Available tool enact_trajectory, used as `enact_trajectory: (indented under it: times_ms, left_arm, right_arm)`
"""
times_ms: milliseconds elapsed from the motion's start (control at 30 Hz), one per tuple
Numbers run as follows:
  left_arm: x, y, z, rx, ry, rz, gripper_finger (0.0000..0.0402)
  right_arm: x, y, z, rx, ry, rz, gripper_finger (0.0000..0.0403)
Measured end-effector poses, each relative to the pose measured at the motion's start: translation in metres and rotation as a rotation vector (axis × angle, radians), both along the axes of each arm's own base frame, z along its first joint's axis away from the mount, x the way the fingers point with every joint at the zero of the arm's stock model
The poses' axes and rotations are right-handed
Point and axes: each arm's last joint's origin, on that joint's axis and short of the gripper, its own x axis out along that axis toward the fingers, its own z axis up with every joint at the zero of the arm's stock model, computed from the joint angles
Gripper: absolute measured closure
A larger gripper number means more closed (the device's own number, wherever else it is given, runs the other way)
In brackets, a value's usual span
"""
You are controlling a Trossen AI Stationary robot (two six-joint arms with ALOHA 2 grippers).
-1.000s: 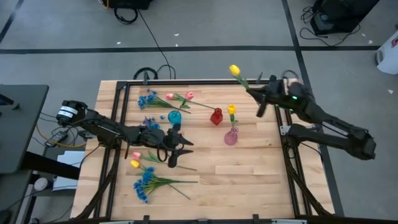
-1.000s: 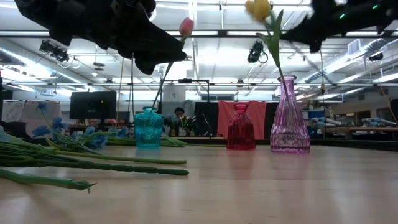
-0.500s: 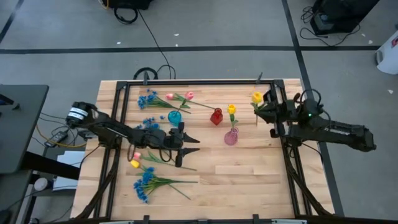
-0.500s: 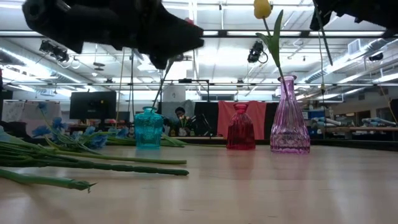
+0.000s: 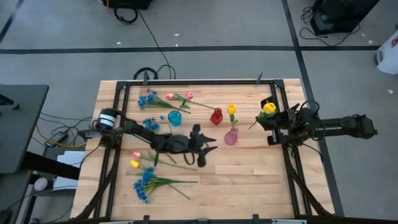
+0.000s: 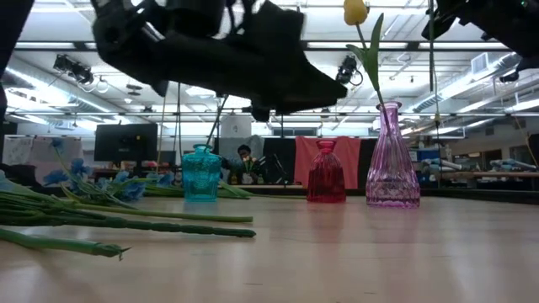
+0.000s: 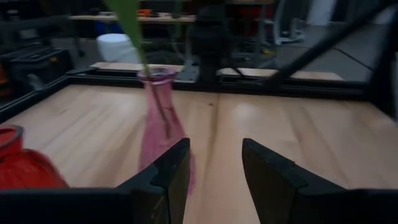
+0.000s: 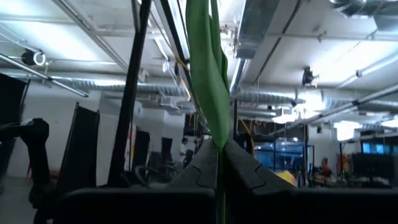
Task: Sort flowers into vase by color
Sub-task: Put the top yellow flower into the pink vase
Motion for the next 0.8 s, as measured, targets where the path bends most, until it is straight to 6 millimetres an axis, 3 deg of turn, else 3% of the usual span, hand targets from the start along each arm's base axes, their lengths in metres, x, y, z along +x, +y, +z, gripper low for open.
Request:
enact_trajectory:
  times_ms: [200, 600, 800]
  left_arm:
    - [0.019, 0.01, -0.005, -0.039, -0.015, 0.069, 0.0227]
    - [0.054, 0.024, -0.018, 0.021, -0.013, 0.109, 0.0099]
    - [0.058, 0.04, -0.016, 0.039, -0.012, 0.147, 0.0081]
  right_arm:
    - [0.011, 0.002, -0.004, -0.012, 0.0, 0.007, 0.0385]
    - [0.03, 0.002, -0.007, -0.028, -0.042, 0.026, 0.0385]
    - [0.049, 0.001, -0.004, -0.044, -0.005, 0.056, 0.0385]
